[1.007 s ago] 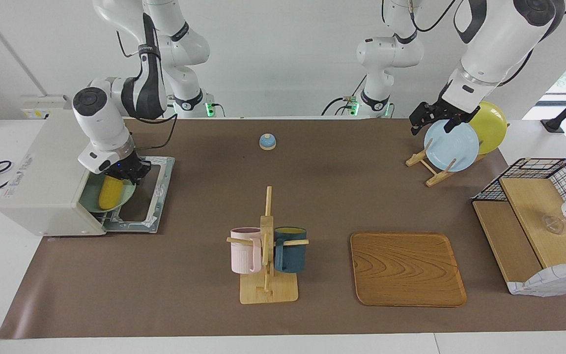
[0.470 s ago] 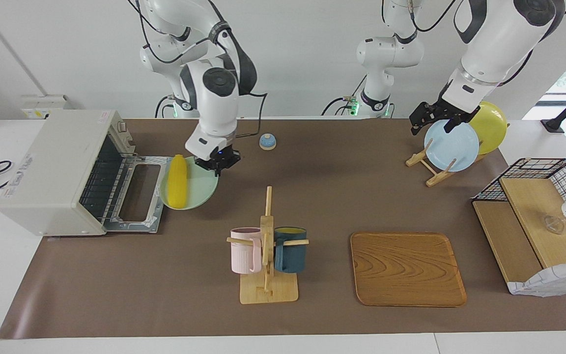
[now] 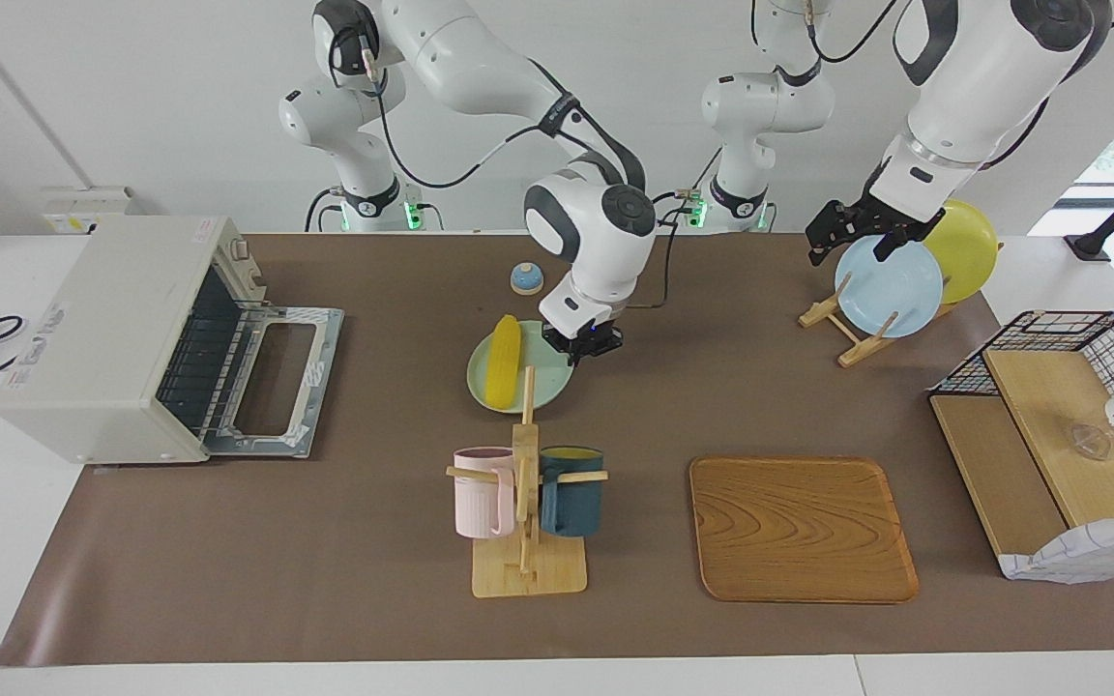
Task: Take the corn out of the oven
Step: 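Pull the green plate with corn out of the oven with the right gripper, then set the green plate down mid-table and release with the right gripper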
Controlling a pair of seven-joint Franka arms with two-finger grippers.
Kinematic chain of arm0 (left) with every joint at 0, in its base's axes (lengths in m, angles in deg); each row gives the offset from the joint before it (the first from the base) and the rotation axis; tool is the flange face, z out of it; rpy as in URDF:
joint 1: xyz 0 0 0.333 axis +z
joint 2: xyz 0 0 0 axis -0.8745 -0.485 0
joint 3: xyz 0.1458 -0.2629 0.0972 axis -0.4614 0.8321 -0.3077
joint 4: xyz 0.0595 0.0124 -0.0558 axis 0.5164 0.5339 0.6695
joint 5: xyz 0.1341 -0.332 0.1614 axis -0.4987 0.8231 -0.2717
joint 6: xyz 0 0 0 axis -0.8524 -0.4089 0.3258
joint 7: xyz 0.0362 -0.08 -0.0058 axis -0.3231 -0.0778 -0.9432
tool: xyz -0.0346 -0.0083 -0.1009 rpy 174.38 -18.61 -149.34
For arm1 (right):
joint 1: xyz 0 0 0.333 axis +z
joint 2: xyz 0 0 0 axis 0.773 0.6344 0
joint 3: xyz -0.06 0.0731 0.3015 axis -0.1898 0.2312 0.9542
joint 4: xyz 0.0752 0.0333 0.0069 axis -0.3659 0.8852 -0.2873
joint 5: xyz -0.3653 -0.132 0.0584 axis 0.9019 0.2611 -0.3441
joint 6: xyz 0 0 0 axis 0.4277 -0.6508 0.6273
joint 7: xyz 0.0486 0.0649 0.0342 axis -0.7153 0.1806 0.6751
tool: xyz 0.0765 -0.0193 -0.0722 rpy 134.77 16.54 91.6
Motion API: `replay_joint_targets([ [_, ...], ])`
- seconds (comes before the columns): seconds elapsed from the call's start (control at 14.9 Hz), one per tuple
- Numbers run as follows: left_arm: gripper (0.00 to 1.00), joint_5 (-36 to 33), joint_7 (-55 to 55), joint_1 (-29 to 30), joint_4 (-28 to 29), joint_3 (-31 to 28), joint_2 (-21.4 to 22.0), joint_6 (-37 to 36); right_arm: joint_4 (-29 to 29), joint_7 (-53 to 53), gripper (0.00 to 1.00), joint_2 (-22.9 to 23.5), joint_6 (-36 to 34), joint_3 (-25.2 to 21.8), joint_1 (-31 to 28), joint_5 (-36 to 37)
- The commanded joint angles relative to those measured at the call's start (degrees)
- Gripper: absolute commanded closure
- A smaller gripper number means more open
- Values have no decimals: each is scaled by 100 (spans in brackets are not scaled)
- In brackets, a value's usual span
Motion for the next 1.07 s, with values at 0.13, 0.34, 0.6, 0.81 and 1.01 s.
replay_joint_targets([
  [0.13, 0, -91, 22, 36, -59, 34, 27, -100, 68, -658, 100, 28, 550, 43, -309, -1048],
  [0.34, 0, -91, 22, 36, -59, 34, 27, -100, 50, -641, 86, 28, 822, 43, -302, -1193],
  [0.6, 0, -91, 22, 36, -59, 25, 35, -100, 32, -211, 78, -59, 780, 16, -425, -1131],
  [0.81, 0, -91, 13, 27, -59, 34, 35, -92, 15, 291, 90, -296, 96, -1, -460, -176],
  [1.01, 0, -91, 4, -8, -32, 43, 62, -118, 102, 475, 100, -814, -913, -19, -818, 387],
])
